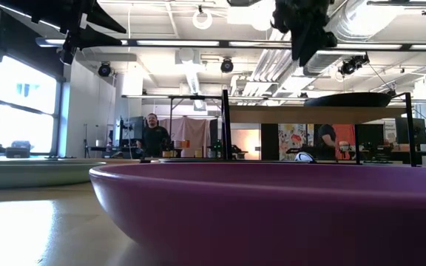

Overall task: Place and stack plates onto a shelf
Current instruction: Stack the top black plate on top of the black plate on the shelf

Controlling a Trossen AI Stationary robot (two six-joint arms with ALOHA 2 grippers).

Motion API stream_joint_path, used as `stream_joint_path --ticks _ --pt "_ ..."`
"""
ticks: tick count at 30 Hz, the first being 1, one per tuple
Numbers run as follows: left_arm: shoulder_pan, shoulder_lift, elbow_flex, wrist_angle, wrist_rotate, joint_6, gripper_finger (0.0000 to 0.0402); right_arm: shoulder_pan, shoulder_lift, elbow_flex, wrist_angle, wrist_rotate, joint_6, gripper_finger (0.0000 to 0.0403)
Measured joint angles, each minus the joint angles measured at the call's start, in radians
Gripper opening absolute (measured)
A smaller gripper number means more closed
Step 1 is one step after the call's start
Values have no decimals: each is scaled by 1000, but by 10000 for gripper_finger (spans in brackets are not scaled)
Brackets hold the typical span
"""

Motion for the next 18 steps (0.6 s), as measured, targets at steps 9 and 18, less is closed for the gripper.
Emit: stream_joint_path --ticks 9,18 --pt "0 0 0 0 0 0 117 201 0 0 47 22 108 119" --pt "0 0 0 0 0 0 117 317 0 0 64 125 254 119"
